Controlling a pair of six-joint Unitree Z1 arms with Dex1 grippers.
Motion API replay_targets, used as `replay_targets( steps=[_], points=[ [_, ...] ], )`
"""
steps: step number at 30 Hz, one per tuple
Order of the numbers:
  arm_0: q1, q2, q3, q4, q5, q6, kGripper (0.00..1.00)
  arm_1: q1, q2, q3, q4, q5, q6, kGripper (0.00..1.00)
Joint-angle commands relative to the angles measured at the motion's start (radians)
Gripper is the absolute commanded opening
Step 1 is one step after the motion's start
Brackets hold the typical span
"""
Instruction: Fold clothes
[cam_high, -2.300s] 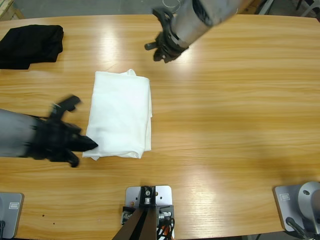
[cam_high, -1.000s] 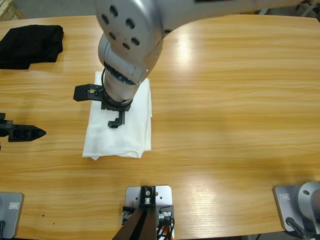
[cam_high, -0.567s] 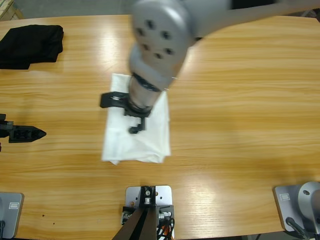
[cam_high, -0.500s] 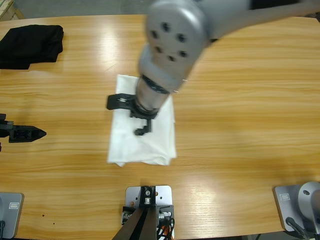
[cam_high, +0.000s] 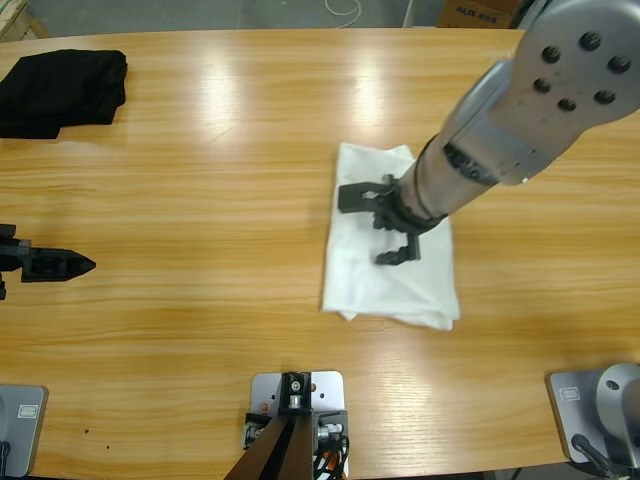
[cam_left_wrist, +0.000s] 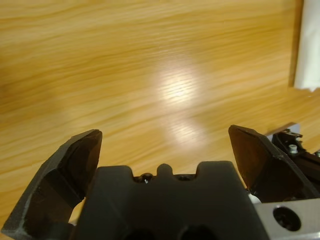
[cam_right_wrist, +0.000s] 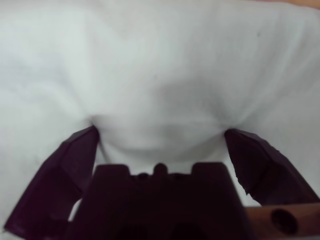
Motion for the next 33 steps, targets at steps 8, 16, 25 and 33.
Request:
replay_targets(
  steps=[8, 16, 25, 33],
  points=[
    [0.043, 0.074, -0.168, 0.003, 0.009, 0.045, 0.996, -0.086, -0.159, -0.176, 0.345, -0.018, -0.05, 0.987],
    [0.457, 0.495, -0.818, 0.231, 0.052, 0.415, 1.0, -0.051, -0.097, -0.446, 0.387, 0.06, -0.035, 1.0],
    [0.755, 0.916, -1.277, 0.461, 0.04, 0.462, 1.0, -0.053, -0.028, -0.452, 0.328, 0.074, -0.032, 1.0],
    [0.79, 1.178, -1.449, 0.497, 0.004, 0.541, 1.0, -0.057, 0.001, -0.4, 0.262, 0.09, -0.026, 1.0]
  ],
)
